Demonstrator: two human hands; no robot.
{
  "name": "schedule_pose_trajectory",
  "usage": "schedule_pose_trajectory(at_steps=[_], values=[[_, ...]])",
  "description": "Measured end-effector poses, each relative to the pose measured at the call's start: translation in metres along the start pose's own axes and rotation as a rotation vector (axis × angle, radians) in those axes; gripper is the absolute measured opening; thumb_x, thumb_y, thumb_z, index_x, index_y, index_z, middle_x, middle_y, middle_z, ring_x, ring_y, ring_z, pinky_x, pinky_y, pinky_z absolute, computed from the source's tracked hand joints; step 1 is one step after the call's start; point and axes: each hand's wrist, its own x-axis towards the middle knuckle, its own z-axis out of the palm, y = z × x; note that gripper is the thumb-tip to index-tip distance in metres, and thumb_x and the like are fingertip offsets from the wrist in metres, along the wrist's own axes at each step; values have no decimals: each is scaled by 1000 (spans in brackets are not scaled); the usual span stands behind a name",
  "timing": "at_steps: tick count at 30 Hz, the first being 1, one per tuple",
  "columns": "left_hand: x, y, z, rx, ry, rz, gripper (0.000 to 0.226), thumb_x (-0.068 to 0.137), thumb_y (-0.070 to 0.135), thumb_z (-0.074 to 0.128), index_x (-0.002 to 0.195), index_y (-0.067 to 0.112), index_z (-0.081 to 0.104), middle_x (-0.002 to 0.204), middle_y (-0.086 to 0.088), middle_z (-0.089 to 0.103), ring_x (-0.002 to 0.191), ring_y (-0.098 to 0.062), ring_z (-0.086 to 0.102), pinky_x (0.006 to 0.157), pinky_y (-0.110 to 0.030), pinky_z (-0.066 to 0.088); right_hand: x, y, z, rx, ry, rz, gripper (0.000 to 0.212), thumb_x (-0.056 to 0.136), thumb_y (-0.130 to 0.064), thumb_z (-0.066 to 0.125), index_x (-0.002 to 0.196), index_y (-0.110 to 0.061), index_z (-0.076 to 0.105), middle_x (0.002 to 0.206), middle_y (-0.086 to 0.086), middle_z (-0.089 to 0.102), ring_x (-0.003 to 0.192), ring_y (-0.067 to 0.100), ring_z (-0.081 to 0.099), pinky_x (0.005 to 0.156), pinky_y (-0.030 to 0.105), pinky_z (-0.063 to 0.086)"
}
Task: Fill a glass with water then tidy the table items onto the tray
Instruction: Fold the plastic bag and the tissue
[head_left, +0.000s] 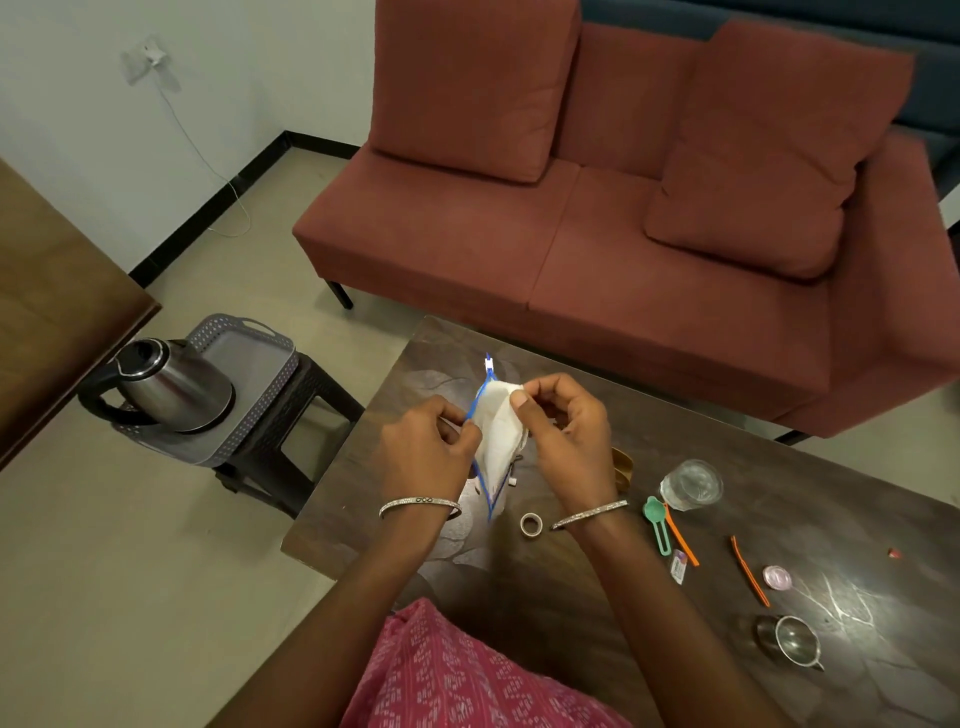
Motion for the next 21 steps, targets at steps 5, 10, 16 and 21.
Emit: schedule_pose_trajectory(at_steps=[5,10,16,21], values=[[-4,-2,14,-6,-20,20,7,75,24,69,70,22,64,54,8,66,44,3,57,46,-5,34,-1,4,-1,-103,14,-62,8,93,-15,62,86,-17,62,80,-6,66,69,1,59,61,18,49],[1,-13,23,-67,-82,-37,15,80,27,75,81,18,63,69,5,69,45,-3,64,47,-15,54,3,8,-8,-142,-30,-51,7,100,-22,52,94,-18,53,90,-8,62,77,-1,59,61,13,49],[9,-26,29,-132,-129,-103,16,78,21,78,75,16,63,67,-2,71,44,-8,66,44,-16,52,6,17,-16,-12,-68,-50,9,104,-29,45,99,-23,48,84,-7,58,67,-3,54,56,15,45],[12,-38,34,-141,-157,-176,16,79,12,72,69,11,61,56,-4,68,37,-2,61,37,-7,41,17,15,-25,122,68,-35,9,102,-28,50,95,-31,55,77,-7,63,65,4,53,58,20,45]])
